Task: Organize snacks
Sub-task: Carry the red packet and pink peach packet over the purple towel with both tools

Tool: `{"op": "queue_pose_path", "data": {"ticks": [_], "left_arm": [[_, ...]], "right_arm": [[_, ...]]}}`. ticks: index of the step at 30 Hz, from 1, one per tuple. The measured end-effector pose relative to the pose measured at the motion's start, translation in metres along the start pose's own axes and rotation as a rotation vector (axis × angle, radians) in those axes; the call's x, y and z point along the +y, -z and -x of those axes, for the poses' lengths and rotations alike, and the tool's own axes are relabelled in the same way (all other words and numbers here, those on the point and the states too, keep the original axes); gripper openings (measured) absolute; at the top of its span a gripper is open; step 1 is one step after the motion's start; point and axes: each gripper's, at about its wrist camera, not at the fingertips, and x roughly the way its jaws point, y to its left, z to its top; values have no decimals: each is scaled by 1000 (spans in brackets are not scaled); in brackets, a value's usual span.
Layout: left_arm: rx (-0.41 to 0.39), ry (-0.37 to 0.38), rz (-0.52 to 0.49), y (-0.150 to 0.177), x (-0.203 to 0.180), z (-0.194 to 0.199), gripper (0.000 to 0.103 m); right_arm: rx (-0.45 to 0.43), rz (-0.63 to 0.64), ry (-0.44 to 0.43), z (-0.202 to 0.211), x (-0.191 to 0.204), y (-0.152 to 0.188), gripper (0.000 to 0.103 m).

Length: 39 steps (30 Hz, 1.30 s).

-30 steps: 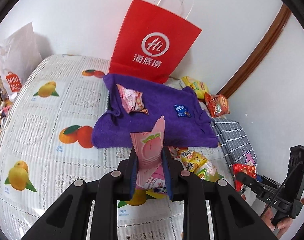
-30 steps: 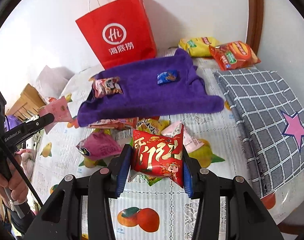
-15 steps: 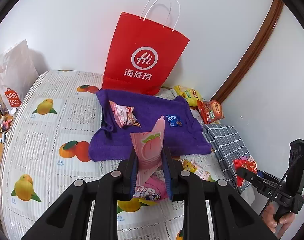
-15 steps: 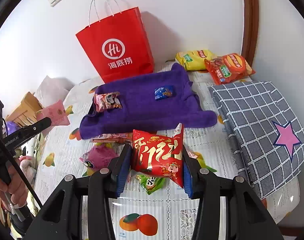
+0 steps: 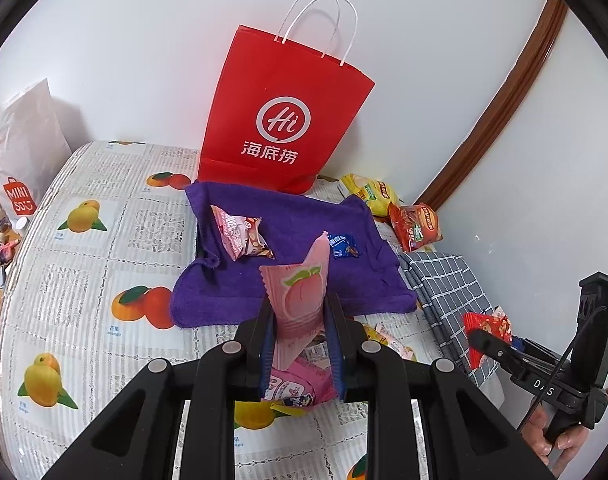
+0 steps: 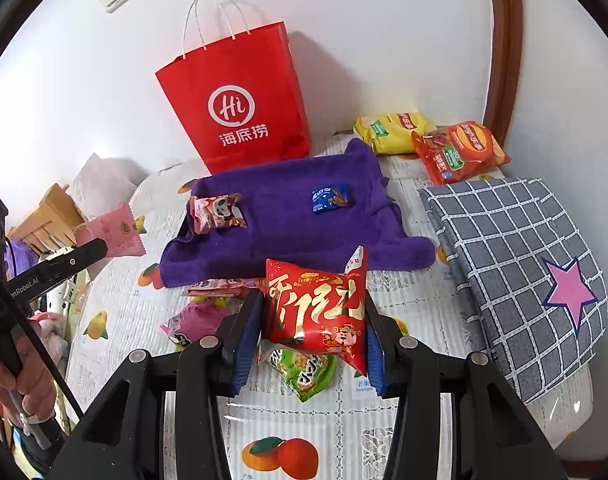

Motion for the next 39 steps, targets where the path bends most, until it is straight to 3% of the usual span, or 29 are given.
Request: {"op": "queue_pose_path", "data": {"ticks": [19,39], "left_arm": [[6,-13,8,-5,9,-8,22],[64,-28,57,-11,34,-53,22]], "right_arm": [[11,9,10,-15,1,-9,46],[38,-15,1,-62,-11,-40,46]]}}
